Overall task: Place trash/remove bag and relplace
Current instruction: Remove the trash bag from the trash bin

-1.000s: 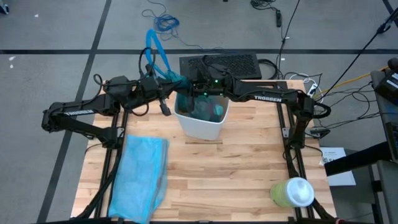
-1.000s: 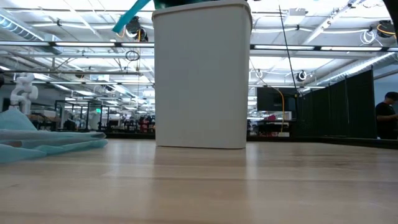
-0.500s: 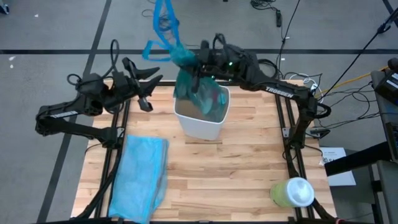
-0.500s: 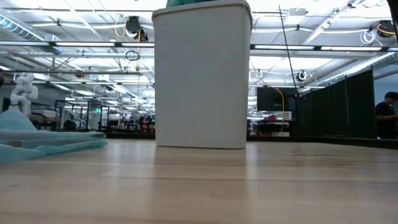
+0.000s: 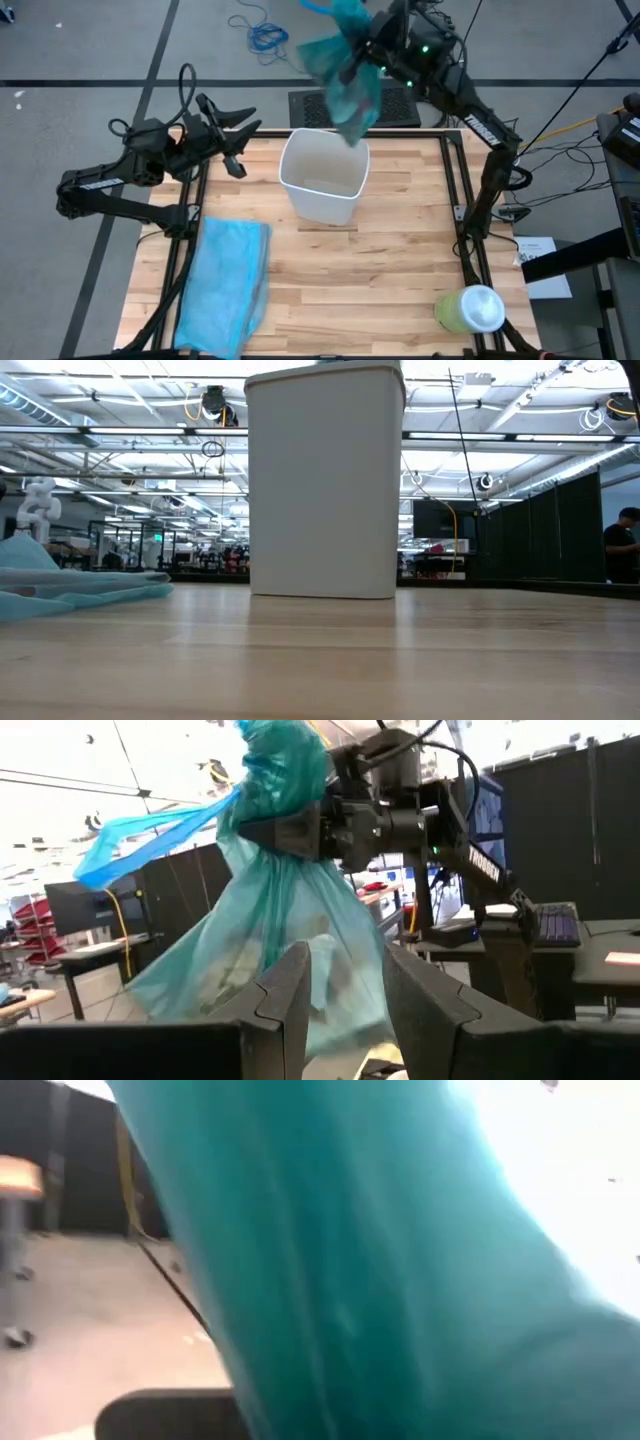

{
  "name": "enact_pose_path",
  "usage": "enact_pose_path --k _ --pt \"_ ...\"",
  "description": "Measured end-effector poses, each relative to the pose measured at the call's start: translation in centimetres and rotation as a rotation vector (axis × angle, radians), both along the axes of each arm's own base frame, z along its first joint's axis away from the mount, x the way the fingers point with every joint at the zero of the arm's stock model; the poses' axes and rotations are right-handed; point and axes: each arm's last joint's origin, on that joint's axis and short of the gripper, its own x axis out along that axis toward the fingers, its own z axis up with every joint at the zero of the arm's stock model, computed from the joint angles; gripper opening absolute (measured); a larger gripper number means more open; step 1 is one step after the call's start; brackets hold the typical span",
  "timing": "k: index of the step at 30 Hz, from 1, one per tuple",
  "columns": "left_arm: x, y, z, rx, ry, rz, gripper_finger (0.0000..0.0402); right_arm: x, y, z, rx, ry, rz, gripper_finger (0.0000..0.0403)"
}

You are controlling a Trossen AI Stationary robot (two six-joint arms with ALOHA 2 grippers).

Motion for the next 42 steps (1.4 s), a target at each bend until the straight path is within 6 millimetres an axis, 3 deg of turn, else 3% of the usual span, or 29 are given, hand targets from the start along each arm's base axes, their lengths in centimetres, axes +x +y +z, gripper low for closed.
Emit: enact_pose_path --k 5,13,24,31,42 --pt "0.0 0.0 -0.2 -0.004 0.021 0.001 0.0123 -1.7 -0.8 -0.8 0.068 0.108 -0.111 0.0" --pt "0.1 0.1 -0.6 -0.018 0.061 0.029 0.0123 -3.6 -0.3 -2.2 0.187 0.293 -0.273 0.0" --pt "0.2 0.1 -0.8 -0.023 0.087 0.028 0.0123 -5.8 0.8 -2.9 0.254 0.37 -0.31 0.0" --pt "0.2 0.1 -0.8 -0.026 0.087 0.027 0.0123 -5.2 0.9 -7.7 0.252 0.405 -0.265 0.0" --pt "0.2 0.1 -0.9 -0.026 0.089 0.027 0.0123 -13.1 3.3 -14.6 0.287 0.269 -0.374 0.0"
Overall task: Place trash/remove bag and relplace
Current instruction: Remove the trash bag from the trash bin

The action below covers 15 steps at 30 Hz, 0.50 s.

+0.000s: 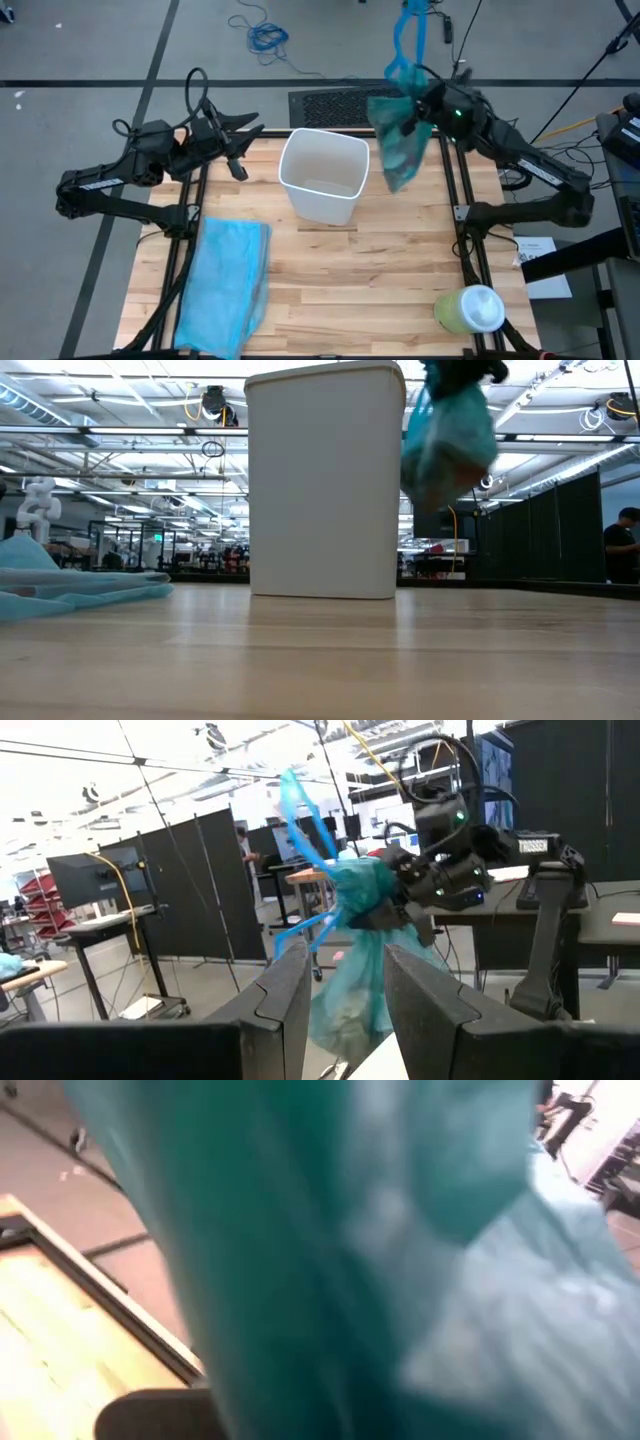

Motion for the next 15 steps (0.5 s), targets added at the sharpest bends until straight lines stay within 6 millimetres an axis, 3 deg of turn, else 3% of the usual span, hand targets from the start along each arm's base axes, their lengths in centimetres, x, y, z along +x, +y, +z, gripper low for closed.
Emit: enact_pose_path --k 5,12,15 --pt "0.0 0.0 0.0 -0.005 -0.002 -0.001 0.0123 -1.5 0.8 -4.6 0.025 -0.027 -0.008 0.0" --pt "0.0 0.0 -0.1 -0.019 -0.001 -0.005 0.0123 -1.6 0.5 -11.8 0.018 -0.069 -0.044 0.0" --pt "0.0 0.0 -0.1 -0.021 0.006 -0.004 0.0123 -1.9 0.2 -13.6 -0.019 -0.092 -0.105 0.0"
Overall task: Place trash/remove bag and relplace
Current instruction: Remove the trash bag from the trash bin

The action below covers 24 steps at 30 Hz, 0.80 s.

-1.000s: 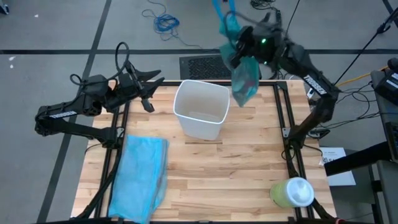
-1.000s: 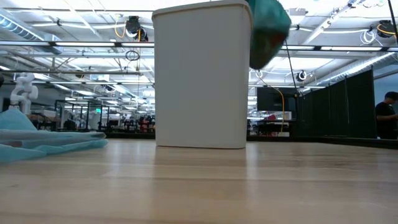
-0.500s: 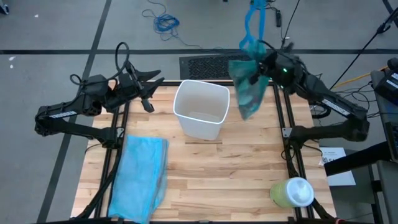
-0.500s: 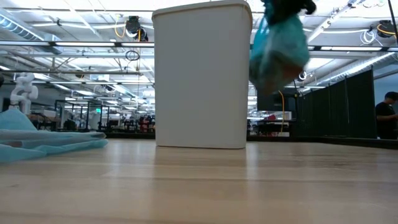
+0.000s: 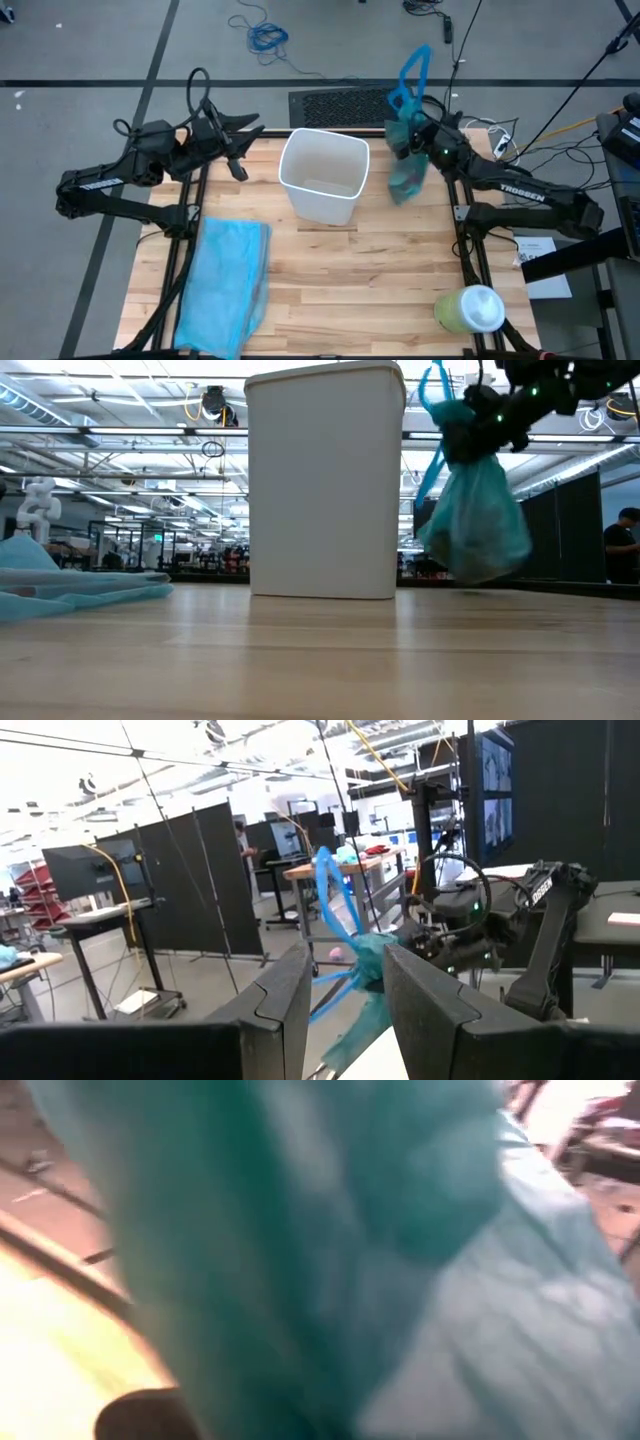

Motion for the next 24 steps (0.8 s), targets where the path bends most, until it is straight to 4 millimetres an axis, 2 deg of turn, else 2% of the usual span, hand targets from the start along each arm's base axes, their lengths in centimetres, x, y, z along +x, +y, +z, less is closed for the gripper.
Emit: enact_pose_path --k 10,19,24 --pt "0.1 0.0 -0.3 -0.007 0.035 -0.001 0.0123 -1.4 0.4 -5.8 0.059 0.064 -0.201 0.0" --pt "0.1 0.0 -0.4 -0.01 0.039 -0.001 0.0123 -1.7 1.9 -8.1 0.125 0.086 -0.285 0.0" --pt "0.1 0.0 -0.4 -0.011 0.044 -0.001 0.0123 -1.0 3.4 -8.5 0.141 0.116 -0.19 0.0"
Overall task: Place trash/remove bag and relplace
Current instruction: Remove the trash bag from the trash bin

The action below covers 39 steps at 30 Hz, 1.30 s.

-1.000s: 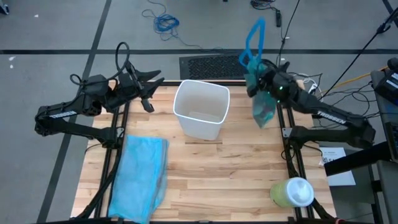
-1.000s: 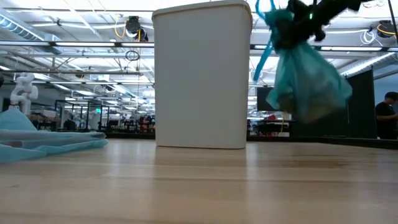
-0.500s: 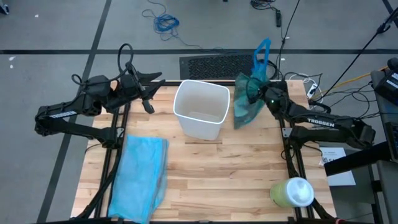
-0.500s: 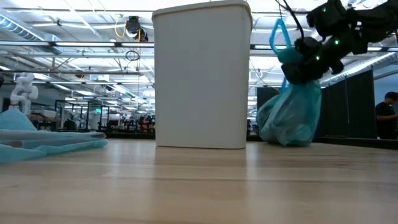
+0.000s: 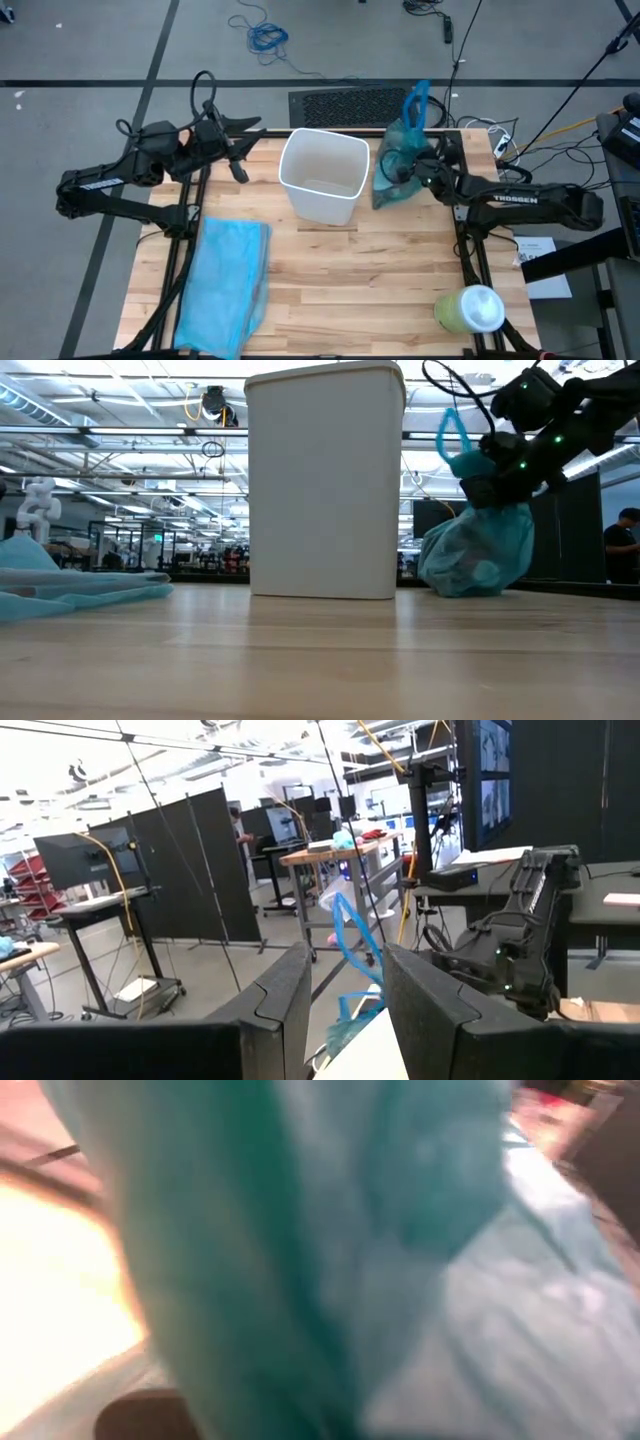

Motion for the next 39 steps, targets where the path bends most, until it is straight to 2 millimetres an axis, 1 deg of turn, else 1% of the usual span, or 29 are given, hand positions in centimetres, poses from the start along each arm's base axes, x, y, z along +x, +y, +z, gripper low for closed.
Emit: enact_pose_path --k 3,6,9,14,18,21,24,28,31,34,36,39 --pt "0.1 0.0 0.0 0.0 0.003 0.0 0.0123 0.6 0.7 -0.2 0.023 0.043 0.115 0.0" --pt "0.1 0.0 0.0 0.0 0.003 0.0 0.0123 0.9 0.7 -0.7 0.05 0.065 0.144 0.0" --pt "0.1 0.0 -0.1 -0.004 0.004 -0.001 0.0123 1.2 0.2 -1.4 0.106 0.062 0.169 0.0" --pt "0.1 0.0 -0.1 -0.005 0.006 -0.001 0.0123 1.4 -1.1 -3.3 0.211 0.097 0.145 0.0" --pt "0.1 0.0 -0.2 -0.007 0.018 -0.001 0.0123 1.4 -1.9 -4.8 0.278 0.127 0.092 0.0" --pt "0.2 0.0 -0.4 -0.011 0.034 -0.001 0.0123 1.5 -2.2 -5.6 0.321 0.148 0.088 0.0" --pt "0.2 0.0 -0.6 -0.016 0.053 -0.002 0.0123 1.5 -2.2 -5.9 0.341 0.159 0.095 0.0" --pt "0.2 0.0 -0.8 -0.03 0.069 -0.003 0.0123 1.5 -1.7 -5.3 0.326 0.142 0.119 0.0" --pt "0.2 0.0 -0.8 -0.03 0.068 -0.003 0.0123 1.3 -1.6 -4.1 0.32 0.131 0.118 0.0" --pt "0.2 0.0 -0.8 -0.036 0.066 -0.004 0.0123 1.1 -1.5 -2.6 0.319 0.122 0.076 0.0004" --pt "0.2 0.0 -0.8 -0.049 0.061 -0.009 0.0123 0.9 -1.5 -1.5 0.326 0.137 0.07 0.0015" --pt "0.2 0.0 -0.8 -0.053 0.063 -0.011 0.0123 0.8 -1.4 0.1 0.337 0.161 0.07 0.0045"
